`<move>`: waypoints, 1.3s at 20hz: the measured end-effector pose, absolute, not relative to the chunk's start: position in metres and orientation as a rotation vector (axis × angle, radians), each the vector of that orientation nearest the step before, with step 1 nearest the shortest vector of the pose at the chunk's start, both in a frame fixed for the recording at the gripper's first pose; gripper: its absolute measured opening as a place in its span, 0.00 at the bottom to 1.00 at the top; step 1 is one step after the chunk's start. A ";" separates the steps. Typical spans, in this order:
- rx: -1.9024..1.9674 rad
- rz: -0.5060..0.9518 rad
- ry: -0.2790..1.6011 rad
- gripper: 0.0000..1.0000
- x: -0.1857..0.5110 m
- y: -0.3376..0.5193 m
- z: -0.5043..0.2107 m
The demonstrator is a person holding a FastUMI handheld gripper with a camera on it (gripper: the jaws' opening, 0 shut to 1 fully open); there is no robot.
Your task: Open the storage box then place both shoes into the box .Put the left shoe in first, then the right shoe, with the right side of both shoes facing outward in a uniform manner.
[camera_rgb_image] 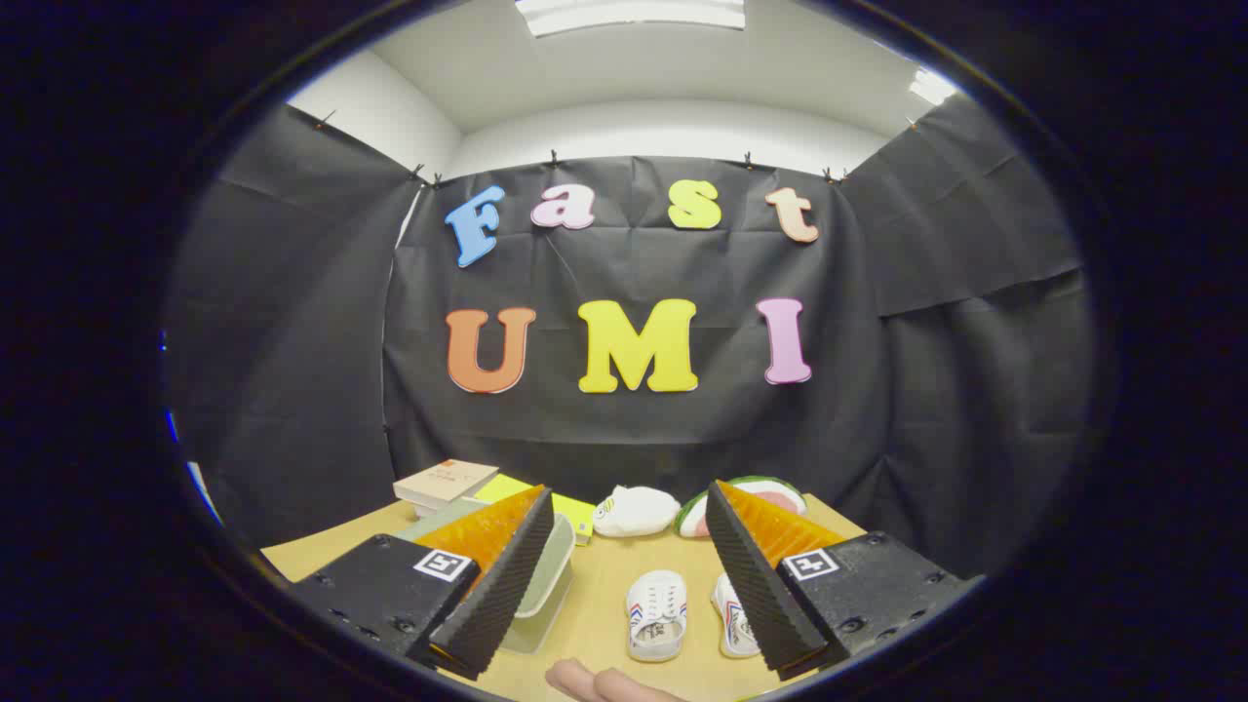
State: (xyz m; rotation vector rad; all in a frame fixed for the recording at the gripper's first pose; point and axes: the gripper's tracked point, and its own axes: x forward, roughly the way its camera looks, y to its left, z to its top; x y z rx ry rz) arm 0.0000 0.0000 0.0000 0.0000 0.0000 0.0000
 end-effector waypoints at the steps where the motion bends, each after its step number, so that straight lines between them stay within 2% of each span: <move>1: -0.005 -0.006 0.004 1.00 0.002 0.001 -0.004; 11: -0.017 -0.040 0.022 1.00 0.015 -0.016 -0.034; 19: 0.014 -0.041 0.046 1.00 0.063 -0.041 -0.034; 26: 0.112 0.067 0.199 1.00 0.114 -0.039 -0.061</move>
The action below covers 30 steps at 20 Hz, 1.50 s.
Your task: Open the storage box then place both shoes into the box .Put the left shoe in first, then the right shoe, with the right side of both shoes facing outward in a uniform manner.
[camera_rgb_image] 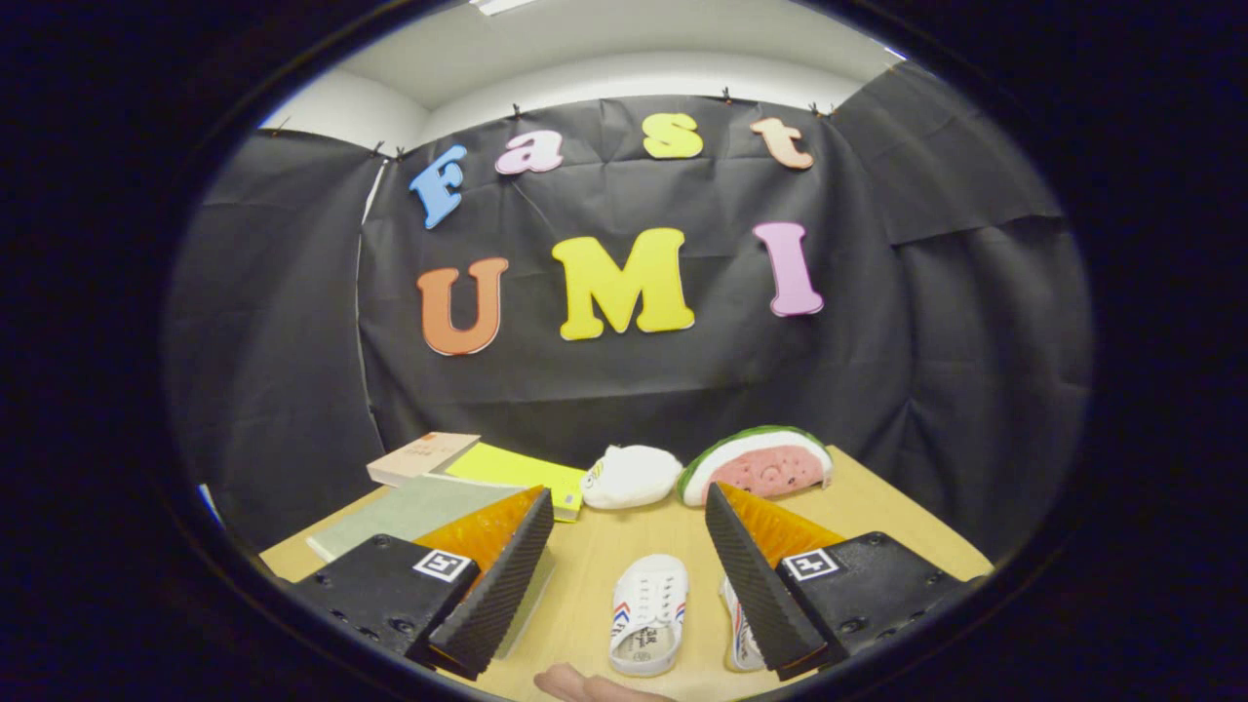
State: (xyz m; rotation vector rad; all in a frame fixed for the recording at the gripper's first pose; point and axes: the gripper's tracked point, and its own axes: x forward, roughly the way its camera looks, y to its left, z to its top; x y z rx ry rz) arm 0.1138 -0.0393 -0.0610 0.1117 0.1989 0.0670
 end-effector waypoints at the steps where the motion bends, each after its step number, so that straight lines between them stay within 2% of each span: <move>1: 0.133 0.090 0.235 1.00 0.121 -0.037 -0.070; 7: 0.314 0.269 0.434 0.99 0.160 -0.012 -0.110; 21: 0.846 0.875 0.847 0.98 0.190 0.074 -0.152; 27: 0.977 0.970 0.911 0.96 0.193 0.091 -0.165; 29: 1.018 1.013 0.931 0.91 0.189 0.095 -0.164; 30: 1.032 1.017 0.948 0.85 0.189 0.096 -0.166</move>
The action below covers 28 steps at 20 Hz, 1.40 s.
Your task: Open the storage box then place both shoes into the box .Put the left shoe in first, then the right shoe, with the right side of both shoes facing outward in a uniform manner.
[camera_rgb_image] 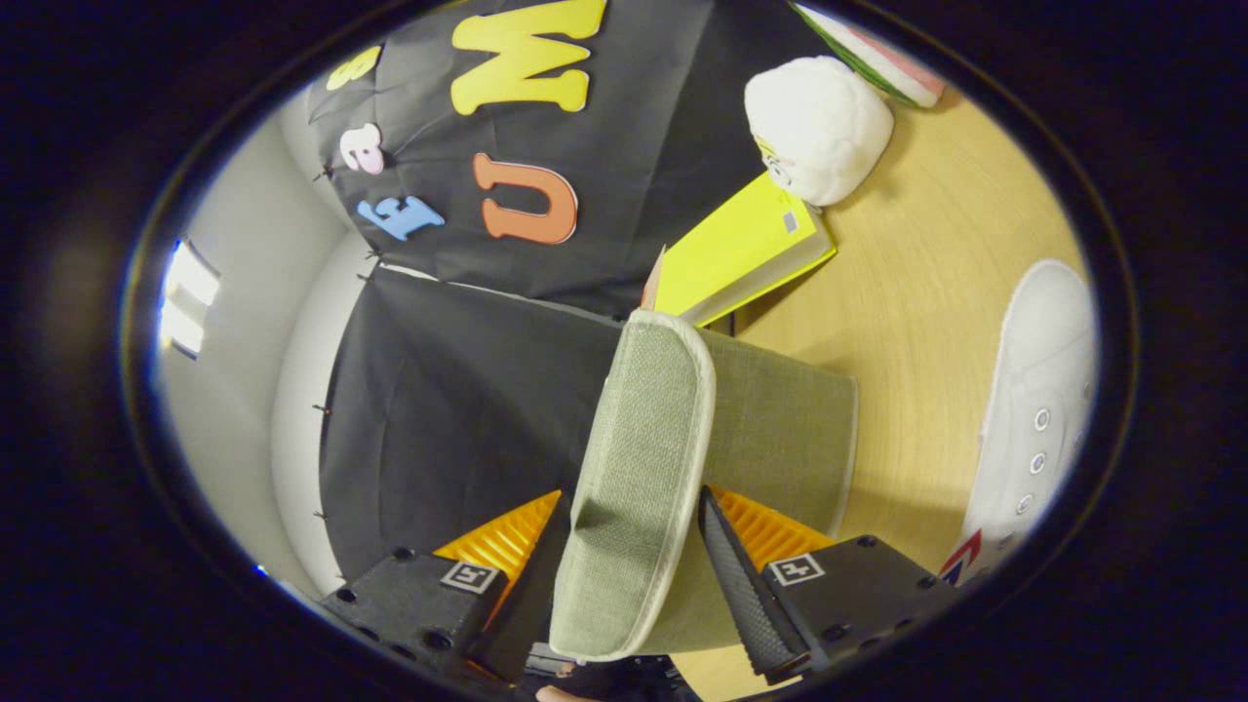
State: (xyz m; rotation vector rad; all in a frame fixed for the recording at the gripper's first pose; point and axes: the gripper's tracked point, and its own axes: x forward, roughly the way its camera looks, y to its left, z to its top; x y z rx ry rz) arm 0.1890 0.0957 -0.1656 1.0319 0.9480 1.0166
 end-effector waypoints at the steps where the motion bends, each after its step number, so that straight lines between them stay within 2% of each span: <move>1: 1.048 1.014 0.944 0.82 0.190 0.094 -0.165; 3: 1.055 1.026 0.942 0.78 0.189 0.093 -0.163; 4: 1.062 1.015 0.943 0.70 0.191 0.094 -0.163; 9: 1.039 0.982 0.927 0.56 0.192 0.084 -0.162; 14: 1.040 0.928 0.865 0.19 0.191 0.070 -0.140; 17: 0.982 0.890 0.839 0.08 0.184 0.071 -0.124; 28: 0.912 0.837 0.741 0.07 0.166 0.122 -0.008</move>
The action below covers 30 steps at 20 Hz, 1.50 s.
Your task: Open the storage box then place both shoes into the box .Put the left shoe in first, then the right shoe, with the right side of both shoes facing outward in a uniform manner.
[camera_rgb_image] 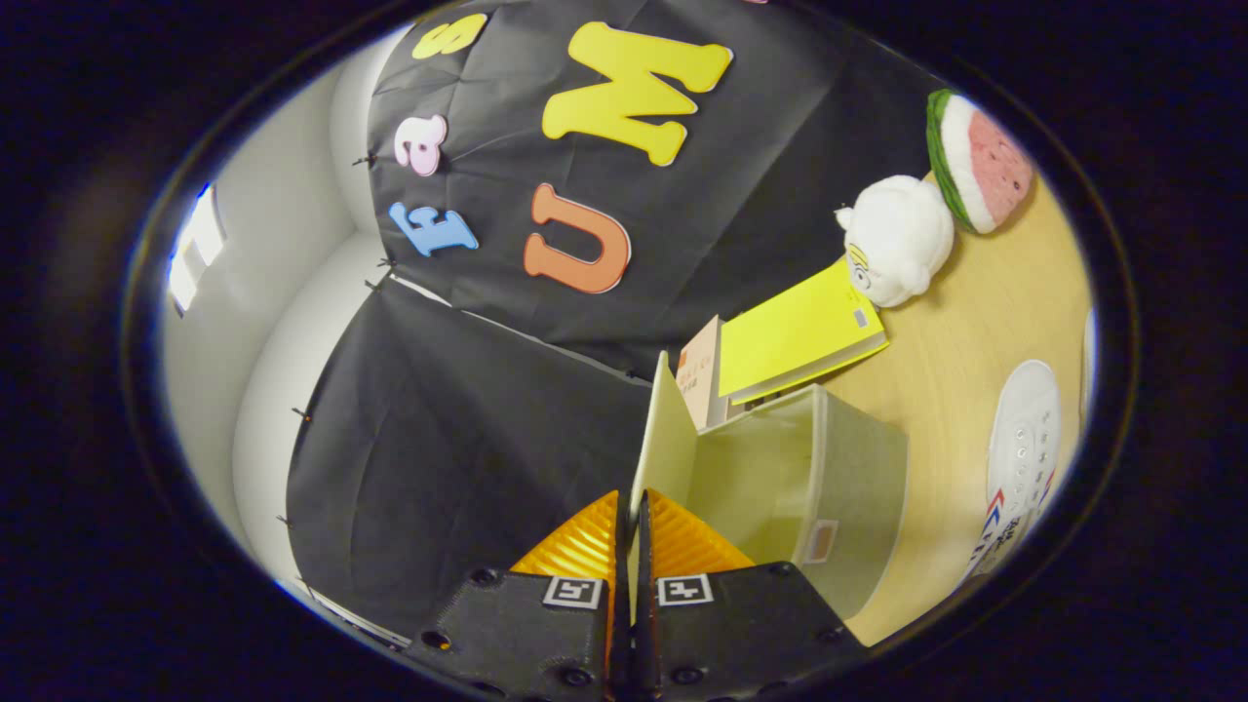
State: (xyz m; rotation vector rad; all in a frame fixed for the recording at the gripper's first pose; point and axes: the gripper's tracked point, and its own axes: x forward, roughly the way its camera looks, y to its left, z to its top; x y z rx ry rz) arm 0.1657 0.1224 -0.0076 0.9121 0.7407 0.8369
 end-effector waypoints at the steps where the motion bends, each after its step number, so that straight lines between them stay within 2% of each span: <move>1: 0.903 0.835 0.739 0.07 0.165 0.133 -0.001; 11: 0.904 0.919 0.752 0.07 0.159 0.281 0.030; 15: 0.865 0.975 0.726 0.13 0.156 0.330 0.036; 16: 0.842 0.981 0.732 0.34 0.154 0.343 0.034; 21: 0.733 0.920 0.735 0.99 0.147 0.349 0.023; 30: 0.545 0.704 0.765 0.99 0.158 0.233 -0.016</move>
